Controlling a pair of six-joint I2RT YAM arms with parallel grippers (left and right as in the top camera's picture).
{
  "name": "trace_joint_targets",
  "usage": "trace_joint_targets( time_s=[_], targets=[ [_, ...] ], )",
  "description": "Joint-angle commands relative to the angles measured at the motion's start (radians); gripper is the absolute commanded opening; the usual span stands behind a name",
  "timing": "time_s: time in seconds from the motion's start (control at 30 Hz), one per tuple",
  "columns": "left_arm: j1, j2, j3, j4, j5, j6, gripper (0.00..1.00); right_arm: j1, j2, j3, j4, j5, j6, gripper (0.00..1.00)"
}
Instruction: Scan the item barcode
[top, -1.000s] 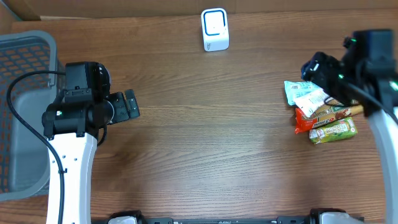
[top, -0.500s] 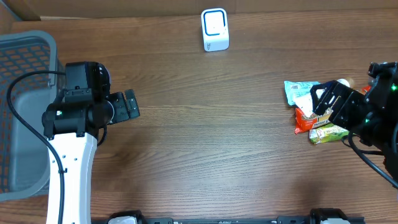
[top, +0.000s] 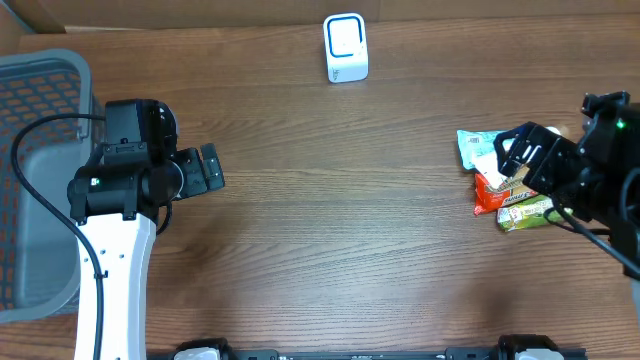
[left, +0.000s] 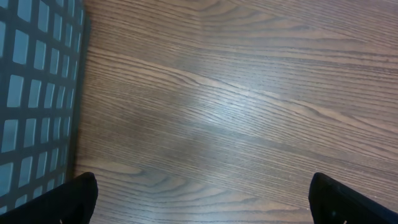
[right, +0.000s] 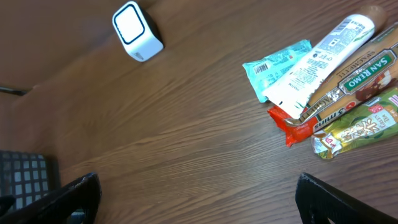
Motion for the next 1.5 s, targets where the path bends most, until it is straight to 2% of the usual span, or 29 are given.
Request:
trace_joint_targets(
  time_s=[0.0,0.27,0.67,0.83,1.1,1.4,1.47],
  targets=[
    [0.006,-0.007,-0.002,0.0,0.004,0.019,1.0,0.0,0.03,0.021,0.002,-0.008,-0.024,1.0],
    [0.006,-0.007,-0.002,0.0,0.004,0.019,1.0,-0.002,0.095,0.017,0.003,-0.005,-0.024,1.0],
    [0.006,-0.007,-0.002,0.0,0.004,0.019,0.99,0.006,-0.052,-0.023,0.003,-0.005,-0.024,1.0],
    [0.006,-0.007,-0.002,0.0,0.004,0.019,0.99,0.006,-0.194,-0.177,0.006,0.044,-0.025,1.0],
    [0.006,-0.007,-0.002,0.0,0.004,0.019,1.0,0.006,-0.46,-0.6,0.0,0.087,-0.014,1.0],
    [0.006,-0.007,-0.002,0.0,0.004,0.019,0.99,0.017,-0.569,-0.637,-0.04,0.064,0.0,1.0],
    [0.006,-0.007,-0.002,0.0,0.004,0.019,1.0,0.033,-0.578,-0.638,-0.028,0.124,0.074,1.0]
  ],
)
